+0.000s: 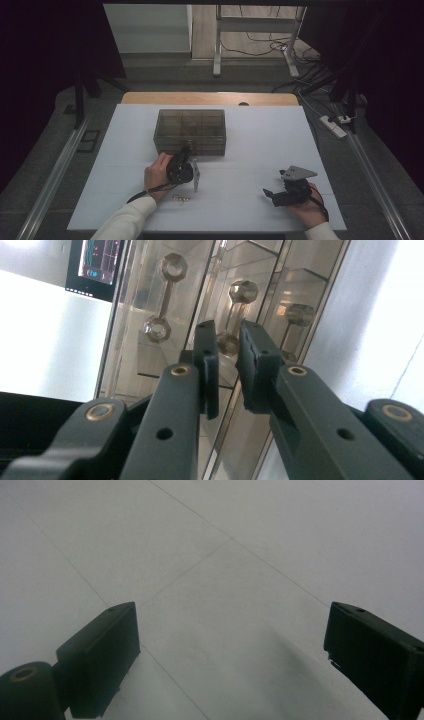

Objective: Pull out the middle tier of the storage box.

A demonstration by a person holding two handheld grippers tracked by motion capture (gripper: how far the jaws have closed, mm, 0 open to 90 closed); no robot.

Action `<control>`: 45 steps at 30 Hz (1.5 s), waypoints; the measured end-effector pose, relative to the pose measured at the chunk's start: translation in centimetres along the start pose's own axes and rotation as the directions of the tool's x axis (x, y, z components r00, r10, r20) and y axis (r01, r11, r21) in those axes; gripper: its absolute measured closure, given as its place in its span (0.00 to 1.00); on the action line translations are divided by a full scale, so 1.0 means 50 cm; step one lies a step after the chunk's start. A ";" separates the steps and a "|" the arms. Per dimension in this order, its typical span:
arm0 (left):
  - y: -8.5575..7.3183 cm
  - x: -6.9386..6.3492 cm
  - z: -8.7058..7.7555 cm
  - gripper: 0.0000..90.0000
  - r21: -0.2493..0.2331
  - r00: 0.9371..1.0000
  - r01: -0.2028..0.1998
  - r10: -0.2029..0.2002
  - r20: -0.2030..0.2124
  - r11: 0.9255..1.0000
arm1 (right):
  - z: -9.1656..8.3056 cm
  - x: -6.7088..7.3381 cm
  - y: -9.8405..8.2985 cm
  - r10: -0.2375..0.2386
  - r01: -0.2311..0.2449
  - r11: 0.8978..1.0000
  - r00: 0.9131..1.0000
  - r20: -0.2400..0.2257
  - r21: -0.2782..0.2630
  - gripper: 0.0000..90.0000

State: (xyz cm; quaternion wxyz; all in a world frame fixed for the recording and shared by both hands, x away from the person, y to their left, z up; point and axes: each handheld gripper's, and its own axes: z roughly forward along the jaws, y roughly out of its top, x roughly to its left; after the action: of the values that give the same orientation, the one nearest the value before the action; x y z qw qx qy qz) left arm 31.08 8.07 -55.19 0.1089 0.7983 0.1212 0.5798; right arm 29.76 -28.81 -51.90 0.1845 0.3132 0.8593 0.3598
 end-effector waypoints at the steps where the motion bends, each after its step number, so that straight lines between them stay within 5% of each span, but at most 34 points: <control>1: 0.000 0.000 0.000 0.87 0.000 1.000 0.001 -0.001 0.002 1.000 | 0.001 0.000 0.000 0.003 -0.003 1.000 1.000 0.000 0.000 0.08; 40: -0.008 -0.004 -0.019 0.89 -0.006 1.000 -0.006 0.006 0.006 1.000 | -0.004 -0.001 -0.002 0.010 -0.010 1.000 1.000 0.009 -0.008 0.08; 41: -0.009 -0.003 -0.021 0.99 -0.010 1.000 -0.005 0.005 0.006 1.000 | -0.005 -0.001 -0.001 0.009 -0.009 1.000 1.000 0.009 -0.009 0.08; 45: -0.017 0.006 -0.023 0.99 -0.004 1.000 0.014 -0.014 -0.019 1.000 | -0.004 -0.002 -0.002 0.011 -0.010 1.000 1.000 0.009 -0.008 0.08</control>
State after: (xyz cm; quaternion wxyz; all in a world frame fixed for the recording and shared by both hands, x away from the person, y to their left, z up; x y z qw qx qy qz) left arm 30.02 9.04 -54.83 0.1130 0.7917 0.1266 0.5868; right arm 29.67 -29.01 -51.80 0.1877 0.3186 0.8554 0.3627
